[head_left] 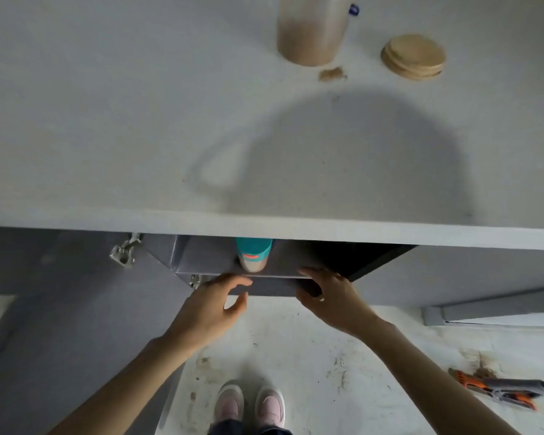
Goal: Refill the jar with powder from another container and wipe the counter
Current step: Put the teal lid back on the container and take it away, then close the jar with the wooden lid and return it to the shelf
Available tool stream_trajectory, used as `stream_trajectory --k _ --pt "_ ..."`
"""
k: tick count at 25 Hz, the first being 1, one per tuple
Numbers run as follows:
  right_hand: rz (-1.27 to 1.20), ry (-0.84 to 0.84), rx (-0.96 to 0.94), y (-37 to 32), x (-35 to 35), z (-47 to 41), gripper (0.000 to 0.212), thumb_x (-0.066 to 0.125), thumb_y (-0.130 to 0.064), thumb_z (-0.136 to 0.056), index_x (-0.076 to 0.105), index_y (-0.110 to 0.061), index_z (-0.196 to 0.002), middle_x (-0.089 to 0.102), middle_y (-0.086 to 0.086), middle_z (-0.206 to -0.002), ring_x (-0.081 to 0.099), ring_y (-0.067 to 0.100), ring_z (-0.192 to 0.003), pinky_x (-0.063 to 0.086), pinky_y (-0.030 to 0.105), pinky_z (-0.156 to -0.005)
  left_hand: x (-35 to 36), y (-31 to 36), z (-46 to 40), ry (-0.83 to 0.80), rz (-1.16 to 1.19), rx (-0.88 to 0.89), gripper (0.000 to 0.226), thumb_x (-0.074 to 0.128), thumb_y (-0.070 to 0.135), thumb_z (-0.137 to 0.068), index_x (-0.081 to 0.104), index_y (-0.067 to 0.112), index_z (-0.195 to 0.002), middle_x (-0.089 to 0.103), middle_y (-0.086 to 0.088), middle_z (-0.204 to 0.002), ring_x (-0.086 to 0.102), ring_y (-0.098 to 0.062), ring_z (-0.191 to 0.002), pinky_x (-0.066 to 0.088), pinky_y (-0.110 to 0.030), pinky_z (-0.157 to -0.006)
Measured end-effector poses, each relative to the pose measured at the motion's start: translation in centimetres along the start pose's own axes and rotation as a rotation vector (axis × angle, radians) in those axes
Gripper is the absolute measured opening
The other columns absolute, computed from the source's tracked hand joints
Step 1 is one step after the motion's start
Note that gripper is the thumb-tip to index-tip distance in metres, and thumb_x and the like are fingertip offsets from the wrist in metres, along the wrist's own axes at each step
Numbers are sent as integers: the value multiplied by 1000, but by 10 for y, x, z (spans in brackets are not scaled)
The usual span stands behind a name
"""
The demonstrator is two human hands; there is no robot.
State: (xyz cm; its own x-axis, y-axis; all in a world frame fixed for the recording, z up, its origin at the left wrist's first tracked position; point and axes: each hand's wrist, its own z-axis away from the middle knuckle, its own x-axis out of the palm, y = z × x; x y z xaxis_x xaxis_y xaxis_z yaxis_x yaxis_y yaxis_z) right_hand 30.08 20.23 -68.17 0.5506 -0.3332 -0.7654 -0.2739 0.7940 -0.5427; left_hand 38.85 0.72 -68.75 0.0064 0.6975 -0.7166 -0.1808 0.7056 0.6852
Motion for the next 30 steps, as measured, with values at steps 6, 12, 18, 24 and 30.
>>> stream_trajectory --k 6,12,18,24,30 --pt "-30 -182 -51 -30 -86 63 38 50 -28 -90 45 -20 -127 56 1 -126 54 15 -111 41 24 -94 -58 92 19 -96 -75 72 23 49 28 -88 57 24 -109 67 9 -104 59 3 -92 43 -7 -77" --pt "28 -218 -109 -68 -182 93 41 48 -30 -91 42 -21 -130 57 1 -127 54 15 -112 37 21 -94 -115 157 23 -84 -108 73 36 44 42 -80 60 23 -105 68 6 -102 62 -4 -89 49 -19 -80" --pt "78 -101 -176 -88 -249 89 37 48 -32 -91 46 -23 -126 61 2 -120 58 16 -106 41 28 -97 -162 186 -6 41 -6 161 19 60 14 -83 63 16 -102 65 9 -96 60 3 -85 49 -23 -86" --pt "158 -52 -176 -95 -285 44 38 50 -30 -90 46 -20 -126 61 5 -120 58 17 -105 42 30 -98 -190 184 -57 75 44 184 16 61 12 -82 63 16 -97 63 9 -90 63 -13 -90 49 -26 -85" --pt "164 -15 -86 -106 -315 -24 39 53 -26 -89 46 -14 -126 58 9 -122 56 18 -106 39 22 -93 -214 177 -136 114 60 137 24 60 13 -82 60 9 -106 64 -6 -107 61 -21 -101 47 -29 -88"
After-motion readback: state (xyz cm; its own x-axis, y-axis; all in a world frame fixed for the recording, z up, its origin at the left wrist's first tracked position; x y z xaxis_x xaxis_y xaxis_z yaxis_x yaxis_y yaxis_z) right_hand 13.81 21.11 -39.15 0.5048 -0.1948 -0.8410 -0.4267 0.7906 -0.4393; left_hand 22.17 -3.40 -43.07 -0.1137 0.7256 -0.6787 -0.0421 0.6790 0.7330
